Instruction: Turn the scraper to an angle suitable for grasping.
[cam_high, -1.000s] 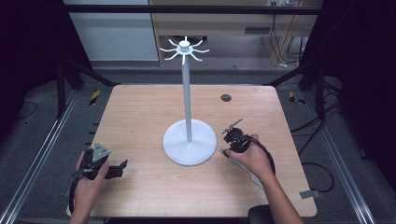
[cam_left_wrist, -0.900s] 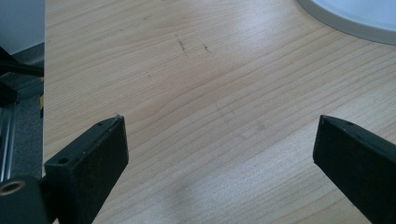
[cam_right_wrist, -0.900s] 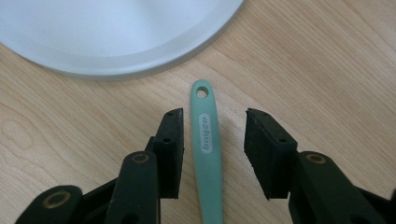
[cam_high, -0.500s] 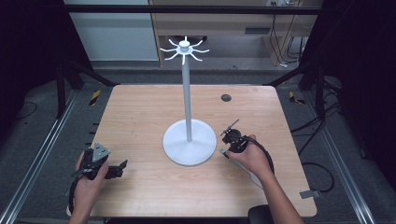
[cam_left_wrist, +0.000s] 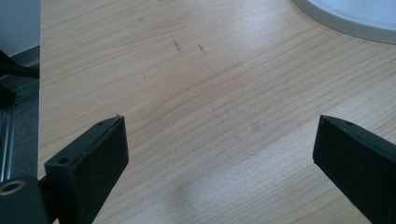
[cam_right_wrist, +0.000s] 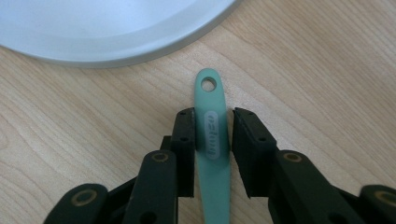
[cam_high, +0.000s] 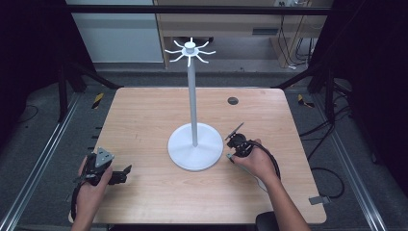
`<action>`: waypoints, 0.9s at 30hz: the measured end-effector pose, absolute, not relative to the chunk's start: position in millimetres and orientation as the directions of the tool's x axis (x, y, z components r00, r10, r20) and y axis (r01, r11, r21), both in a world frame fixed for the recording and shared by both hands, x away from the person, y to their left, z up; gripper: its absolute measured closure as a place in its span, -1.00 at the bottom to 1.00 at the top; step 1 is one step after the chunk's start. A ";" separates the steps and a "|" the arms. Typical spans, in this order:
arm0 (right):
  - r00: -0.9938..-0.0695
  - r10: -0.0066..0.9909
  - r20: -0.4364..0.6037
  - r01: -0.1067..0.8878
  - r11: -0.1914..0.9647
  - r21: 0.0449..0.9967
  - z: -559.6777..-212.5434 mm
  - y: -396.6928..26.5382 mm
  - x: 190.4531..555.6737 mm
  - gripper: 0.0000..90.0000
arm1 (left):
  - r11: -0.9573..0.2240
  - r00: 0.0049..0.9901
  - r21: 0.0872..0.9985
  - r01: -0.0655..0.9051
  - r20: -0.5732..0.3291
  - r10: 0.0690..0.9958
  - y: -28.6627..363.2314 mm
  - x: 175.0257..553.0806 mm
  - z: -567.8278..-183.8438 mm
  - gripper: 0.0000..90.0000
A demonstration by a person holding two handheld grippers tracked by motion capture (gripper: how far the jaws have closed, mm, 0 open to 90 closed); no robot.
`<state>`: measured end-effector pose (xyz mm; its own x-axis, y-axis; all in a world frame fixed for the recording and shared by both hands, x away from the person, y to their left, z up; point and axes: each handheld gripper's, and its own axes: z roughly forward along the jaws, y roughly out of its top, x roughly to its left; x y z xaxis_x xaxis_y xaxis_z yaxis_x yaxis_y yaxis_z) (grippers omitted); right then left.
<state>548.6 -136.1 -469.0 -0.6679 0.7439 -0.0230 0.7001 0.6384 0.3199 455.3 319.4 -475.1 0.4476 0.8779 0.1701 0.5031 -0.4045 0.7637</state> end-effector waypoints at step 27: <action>-0.603 0.798 0.025 0.636 0.461 0.620 -395.9 -178.0 521.2 0.66 | -0.395 0.441 0.767 0.506 0.163 0.882 321.2 456.1 -475.1 -0.94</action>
<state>521.2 -178.0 -395.9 -0.6027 0.7975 0.0254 0.6355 0.4606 0.6197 456.1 321.2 -475.1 0.4413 0.8824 0.1632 0.5063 -0.3950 0.7666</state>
